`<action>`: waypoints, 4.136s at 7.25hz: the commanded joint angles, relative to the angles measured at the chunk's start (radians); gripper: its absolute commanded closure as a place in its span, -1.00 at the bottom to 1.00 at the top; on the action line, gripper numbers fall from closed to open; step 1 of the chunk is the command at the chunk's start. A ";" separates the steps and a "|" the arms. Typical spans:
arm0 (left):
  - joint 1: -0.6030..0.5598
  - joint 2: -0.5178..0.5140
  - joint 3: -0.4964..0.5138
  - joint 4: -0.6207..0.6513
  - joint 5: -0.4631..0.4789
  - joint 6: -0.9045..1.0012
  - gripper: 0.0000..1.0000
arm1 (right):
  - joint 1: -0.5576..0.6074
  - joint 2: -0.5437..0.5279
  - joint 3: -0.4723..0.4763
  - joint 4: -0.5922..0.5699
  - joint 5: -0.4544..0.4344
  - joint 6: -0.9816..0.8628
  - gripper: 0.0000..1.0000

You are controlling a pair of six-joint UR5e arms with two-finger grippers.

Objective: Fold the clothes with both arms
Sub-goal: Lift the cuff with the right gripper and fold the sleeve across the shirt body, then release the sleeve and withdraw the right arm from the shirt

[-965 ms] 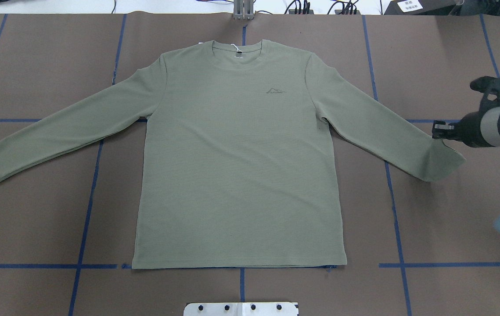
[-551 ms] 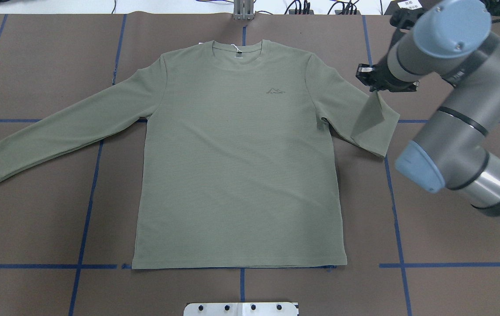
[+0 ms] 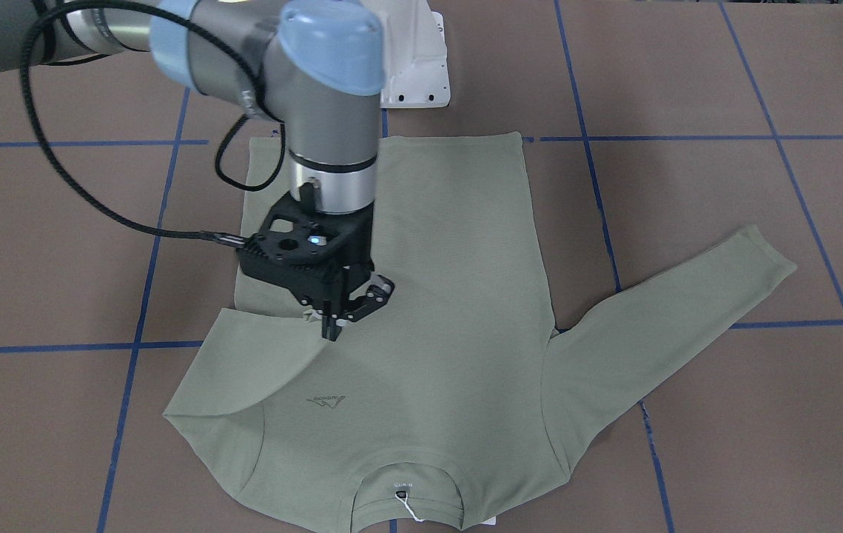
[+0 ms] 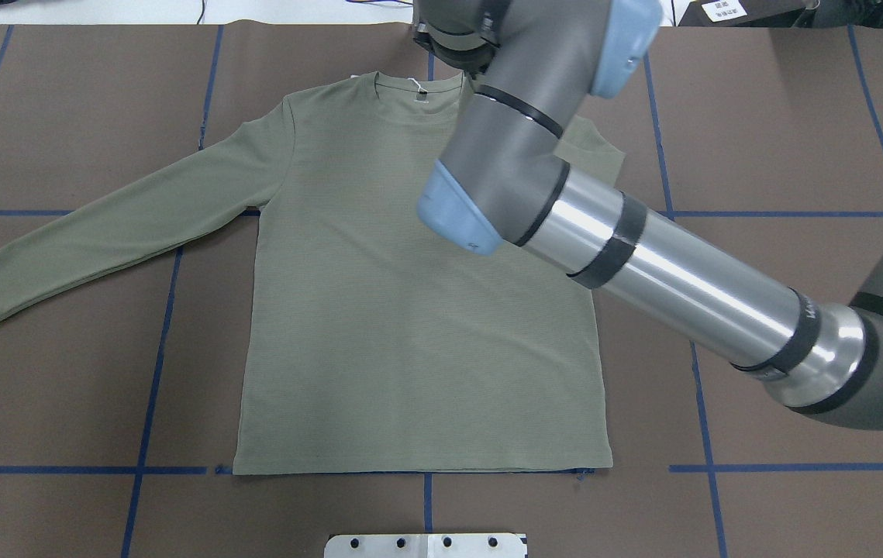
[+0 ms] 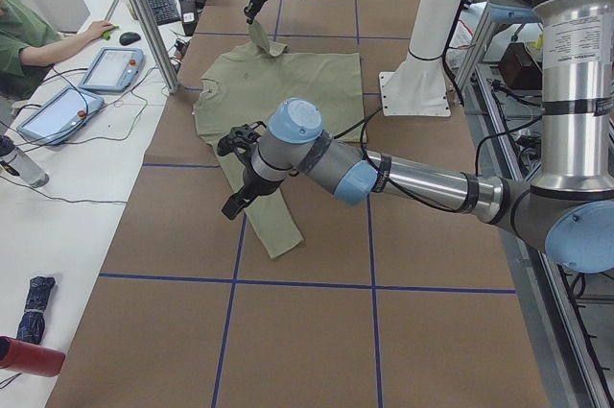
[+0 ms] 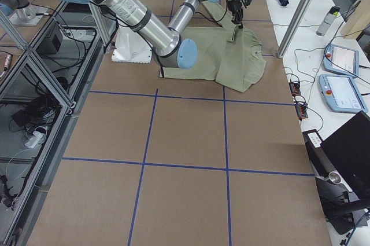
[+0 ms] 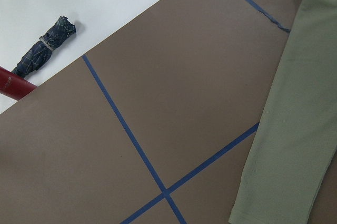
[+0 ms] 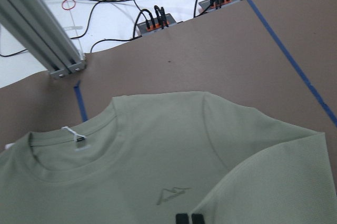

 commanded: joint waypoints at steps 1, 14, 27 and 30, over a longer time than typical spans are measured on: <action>0.000 0.000 0.001 0.000 -0.009 0.000 -1.00 | -0.092 0.154 -0.149 0.041 -0.114 0.070 1.00; 0.000 0.000 0.001 0.002 -0.007 -0.008 -1.00 | -0.270 0.285 -0.396 0.230 -0.341 0.141 -0.99; 0.526 0.163 0.080 -0.493 0.294 -0.529 -1.00 | 0.760 -0.871 0.211 0.150 0.758 -1.501 -1.00; 0.590 0.155 0.292 -0.736 0.327 -0.545 -0.93 | 0.790 -0.981 0.328 0.156 0.758 -1.489 -1.00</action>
